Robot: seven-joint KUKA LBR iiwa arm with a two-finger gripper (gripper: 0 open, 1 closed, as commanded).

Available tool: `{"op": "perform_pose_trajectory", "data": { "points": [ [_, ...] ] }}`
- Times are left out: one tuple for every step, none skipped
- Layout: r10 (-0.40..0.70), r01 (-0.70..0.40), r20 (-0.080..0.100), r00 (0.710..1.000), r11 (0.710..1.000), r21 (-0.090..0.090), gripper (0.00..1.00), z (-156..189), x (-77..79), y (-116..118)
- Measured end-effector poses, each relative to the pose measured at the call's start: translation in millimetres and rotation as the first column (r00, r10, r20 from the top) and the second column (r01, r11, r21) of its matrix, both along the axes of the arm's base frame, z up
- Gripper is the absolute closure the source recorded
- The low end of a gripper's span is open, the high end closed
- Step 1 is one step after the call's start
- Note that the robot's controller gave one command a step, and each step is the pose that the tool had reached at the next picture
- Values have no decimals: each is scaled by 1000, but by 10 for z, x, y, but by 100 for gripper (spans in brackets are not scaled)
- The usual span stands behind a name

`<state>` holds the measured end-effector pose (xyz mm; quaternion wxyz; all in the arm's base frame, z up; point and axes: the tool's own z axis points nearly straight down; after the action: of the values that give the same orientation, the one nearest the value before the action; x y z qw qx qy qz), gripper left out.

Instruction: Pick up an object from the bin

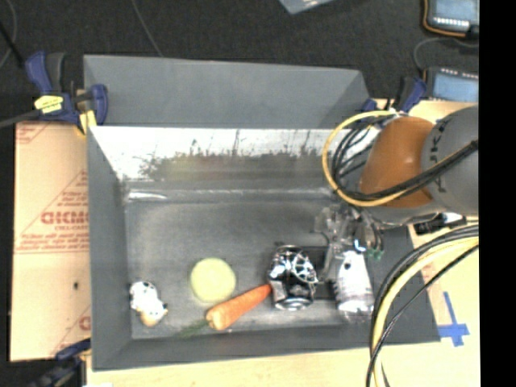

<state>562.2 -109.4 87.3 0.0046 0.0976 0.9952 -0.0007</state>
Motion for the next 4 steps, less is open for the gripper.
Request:
{"op": "perform_pose_trajectory", "data": {
  "points": [
    [224, -224, 2, 974, 974, -3, 0, -103, -198, 318],
    [24, -24, 3, 1000, 1000, 0, 100, -165, -372, 840],
    [25, -25, 3, 1000, 1000, 0, 100, -165, -372, 840],
    [-17, 17, 2, 1000, 1000, 0, 100, 195, -164, 1071]
  ]
}}
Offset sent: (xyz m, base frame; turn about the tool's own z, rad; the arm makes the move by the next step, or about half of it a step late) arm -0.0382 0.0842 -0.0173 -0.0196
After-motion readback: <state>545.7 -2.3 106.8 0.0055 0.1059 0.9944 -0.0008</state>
